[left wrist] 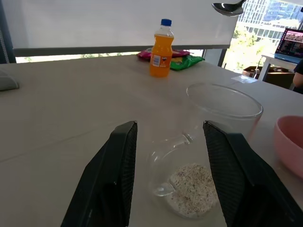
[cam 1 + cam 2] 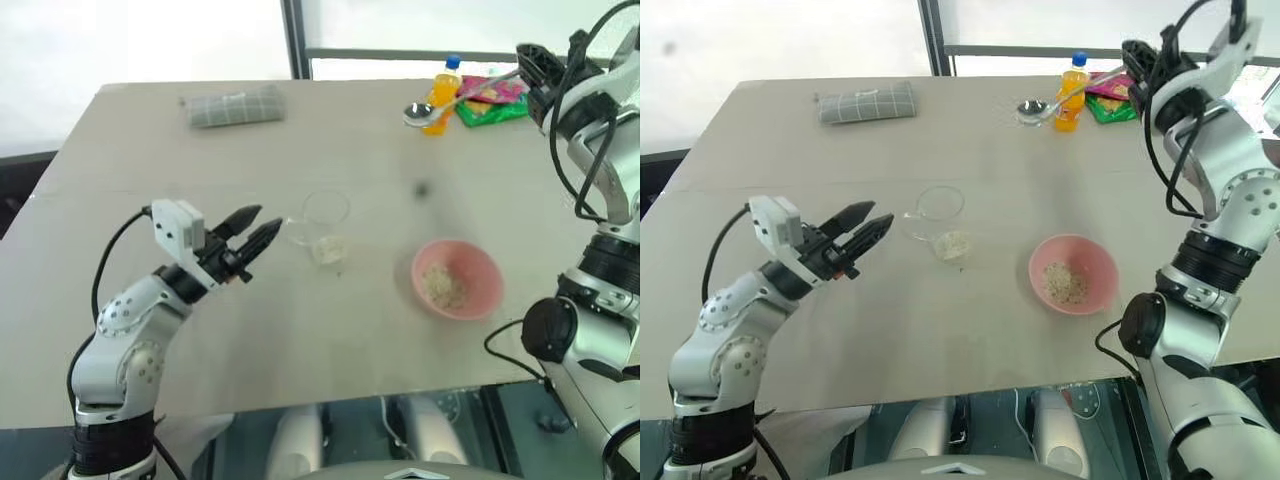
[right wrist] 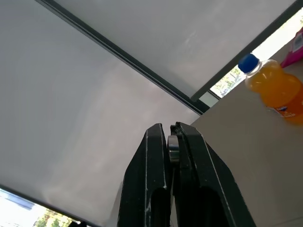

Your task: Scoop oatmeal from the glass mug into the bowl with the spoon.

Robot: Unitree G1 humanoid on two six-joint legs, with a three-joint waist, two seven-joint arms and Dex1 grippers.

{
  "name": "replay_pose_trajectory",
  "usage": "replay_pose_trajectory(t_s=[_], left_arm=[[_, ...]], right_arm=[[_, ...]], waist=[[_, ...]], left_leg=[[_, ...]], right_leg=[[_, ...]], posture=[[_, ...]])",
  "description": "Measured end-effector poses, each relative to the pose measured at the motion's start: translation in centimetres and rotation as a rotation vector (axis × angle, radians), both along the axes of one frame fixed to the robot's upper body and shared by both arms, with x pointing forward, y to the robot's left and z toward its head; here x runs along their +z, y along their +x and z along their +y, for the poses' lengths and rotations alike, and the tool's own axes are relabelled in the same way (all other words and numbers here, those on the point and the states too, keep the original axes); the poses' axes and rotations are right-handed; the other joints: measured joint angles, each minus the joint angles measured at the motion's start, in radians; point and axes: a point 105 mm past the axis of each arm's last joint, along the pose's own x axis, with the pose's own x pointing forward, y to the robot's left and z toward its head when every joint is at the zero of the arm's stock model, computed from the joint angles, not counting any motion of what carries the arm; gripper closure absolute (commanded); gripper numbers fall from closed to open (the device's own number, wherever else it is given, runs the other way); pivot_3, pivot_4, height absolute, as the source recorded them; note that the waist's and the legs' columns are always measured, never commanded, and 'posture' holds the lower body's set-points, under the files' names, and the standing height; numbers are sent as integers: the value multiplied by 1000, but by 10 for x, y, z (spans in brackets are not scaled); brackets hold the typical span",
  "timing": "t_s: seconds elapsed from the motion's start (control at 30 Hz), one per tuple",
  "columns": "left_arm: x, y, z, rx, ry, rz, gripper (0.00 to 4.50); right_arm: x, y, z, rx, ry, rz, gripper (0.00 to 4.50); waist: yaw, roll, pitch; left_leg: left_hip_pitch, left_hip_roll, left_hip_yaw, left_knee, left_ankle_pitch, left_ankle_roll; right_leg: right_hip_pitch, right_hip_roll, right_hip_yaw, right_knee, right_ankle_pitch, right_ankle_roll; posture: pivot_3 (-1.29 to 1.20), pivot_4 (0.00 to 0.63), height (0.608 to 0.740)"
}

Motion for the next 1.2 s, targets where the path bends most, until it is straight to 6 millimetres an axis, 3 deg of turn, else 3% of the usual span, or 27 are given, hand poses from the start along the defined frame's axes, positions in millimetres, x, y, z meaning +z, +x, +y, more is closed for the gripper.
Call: replay_pose_trajectory(t_s=[0.17,0.4,0.63,1.17,1.2], left_arm=[[-17,7,-8,-23,36,30,2235],[-31,20,-4,14,81,37,2235],[-39,36,-13,23,63,36,2235],[-42,52,-19,34,62,23,2235],[-42,52,-19,35,61,20,2752]], right_arm=[[0,-1,-5,-29,8,3,4500],[1,-5,-9,-63,-7,-5,4500],[1,-9,-12,-84,-9,-15,4500],[0,-11,-13,-95,-22,-18,4500],[-1,-11,-13,-95,-25,-17,4500]], waist=[[-1,1,0],[-2,1,0],[0,1,0],[-1,1,0],[-1,1,0]], left_leg=[[1,0,0,1,0,0],[0,0,0,0,0,0],[0,0,0,1,0,0],[0,1,0,1,0,0],[0,1,0,1,0,0]], right_leg=[[0,1,1,3,0,0],[-1,1,1,3,0,0],[-1,0,1,4,0,0],[-1,0,1,4,0,0],[-1,0,1,4,0,0]], posture=[[0,150,740],[0,150,740],[0,150,740],[0,150,740],[0,150,740]])
